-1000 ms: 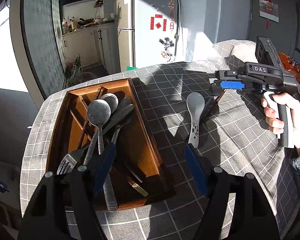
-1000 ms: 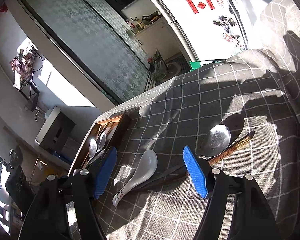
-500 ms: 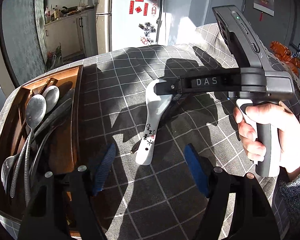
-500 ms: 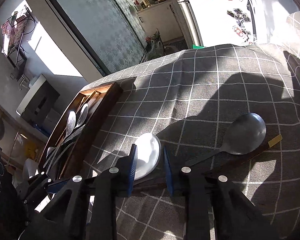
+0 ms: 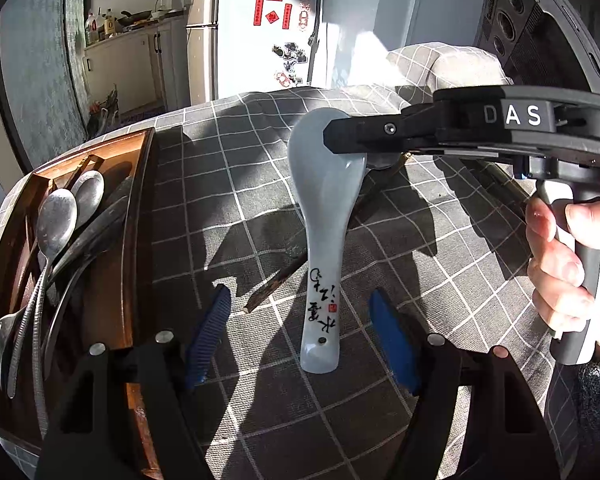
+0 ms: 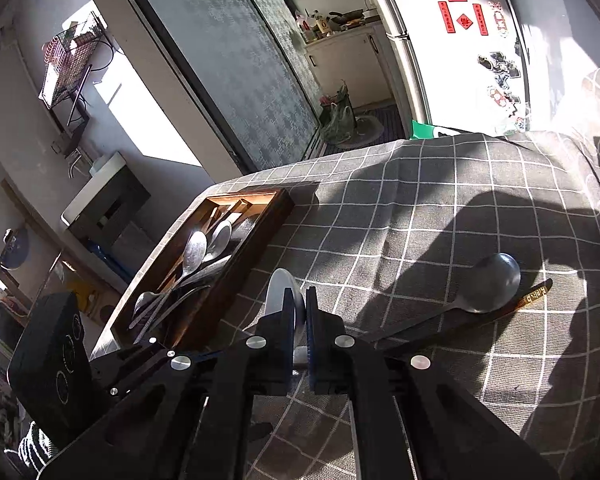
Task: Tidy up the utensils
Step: 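Lower the white ceramic spoon into the wooden tray and open the left gripper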
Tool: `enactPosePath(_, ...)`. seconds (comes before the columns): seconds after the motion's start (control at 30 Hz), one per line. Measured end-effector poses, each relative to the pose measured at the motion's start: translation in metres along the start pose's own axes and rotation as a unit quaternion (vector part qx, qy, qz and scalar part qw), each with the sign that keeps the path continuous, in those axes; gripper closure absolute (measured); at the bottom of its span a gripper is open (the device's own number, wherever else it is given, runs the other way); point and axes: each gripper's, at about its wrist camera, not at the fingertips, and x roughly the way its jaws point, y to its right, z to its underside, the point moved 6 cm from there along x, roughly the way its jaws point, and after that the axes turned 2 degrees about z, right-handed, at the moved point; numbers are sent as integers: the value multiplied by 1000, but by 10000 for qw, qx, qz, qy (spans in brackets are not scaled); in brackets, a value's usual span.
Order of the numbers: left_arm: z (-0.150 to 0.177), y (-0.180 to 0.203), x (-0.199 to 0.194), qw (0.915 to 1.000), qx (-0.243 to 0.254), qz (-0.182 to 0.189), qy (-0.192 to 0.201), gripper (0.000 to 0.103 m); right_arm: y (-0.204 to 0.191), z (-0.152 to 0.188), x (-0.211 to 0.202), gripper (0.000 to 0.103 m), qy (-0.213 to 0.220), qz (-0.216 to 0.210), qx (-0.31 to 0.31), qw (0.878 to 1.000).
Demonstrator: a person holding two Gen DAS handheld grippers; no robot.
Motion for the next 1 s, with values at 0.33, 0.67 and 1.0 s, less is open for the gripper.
enactPosePath(0.33, 2, -2, -7, 9998, 147, -93, -16, 86, -27, 3, -7, 98, -40, -217, -107, 9997)
enactPosePath(0.67, 17, -69, -67, 9982, -269, -509, 157, 85, -98, -7, 50, 98, -458, -383, -285, 9978)
enactPosePath(1.0, 38, -114, -86, 9953, -530, -800, 109, 86, -122, 4, 110, 98, -806, -366, -115, 9960)
